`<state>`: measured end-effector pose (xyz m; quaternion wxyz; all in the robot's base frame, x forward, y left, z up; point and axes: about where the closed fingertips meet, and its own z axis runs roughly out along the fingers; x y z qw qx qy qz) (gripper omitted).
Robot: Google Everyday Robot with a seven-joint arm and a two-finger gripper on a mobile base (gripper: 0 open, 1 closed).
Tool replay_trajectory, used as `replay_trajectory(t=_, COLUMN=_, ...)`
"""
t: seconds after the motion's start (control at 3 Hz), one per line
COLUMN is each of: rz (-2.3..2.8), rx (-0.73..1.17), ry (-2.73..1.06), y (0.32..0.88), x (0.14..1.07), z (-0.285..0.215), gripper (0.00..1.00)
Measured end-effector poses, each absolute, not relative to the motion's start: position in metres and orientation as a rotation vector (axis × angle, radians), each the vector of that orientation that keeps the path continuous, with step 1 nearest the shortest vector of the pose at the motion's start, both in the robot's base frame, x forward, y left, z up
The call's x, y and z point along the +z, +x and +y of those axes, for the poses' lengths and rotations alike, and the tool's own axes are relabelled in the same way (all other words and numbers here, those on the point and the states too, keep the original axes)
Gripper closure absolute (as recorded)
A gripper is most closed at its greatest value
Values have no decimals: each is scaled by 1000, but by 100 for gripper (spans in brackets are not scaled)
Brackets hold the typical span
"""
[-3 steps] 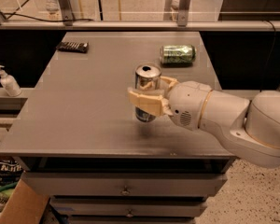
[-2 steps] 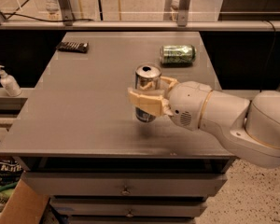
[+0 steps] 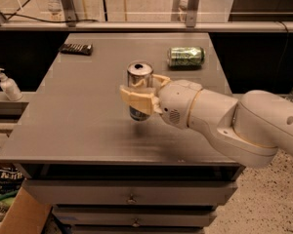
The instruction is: Move redbull can near rxbar chocolate
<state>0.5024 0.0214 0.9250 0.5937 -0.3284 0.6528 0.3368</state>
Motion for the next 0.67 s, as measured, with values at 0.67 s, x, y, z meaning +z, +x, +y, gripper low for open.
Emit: replay_trajectory(t=0.67, rz=1476, rx=715, ry=-812, y=575, x=924, z=85, gripper=100)
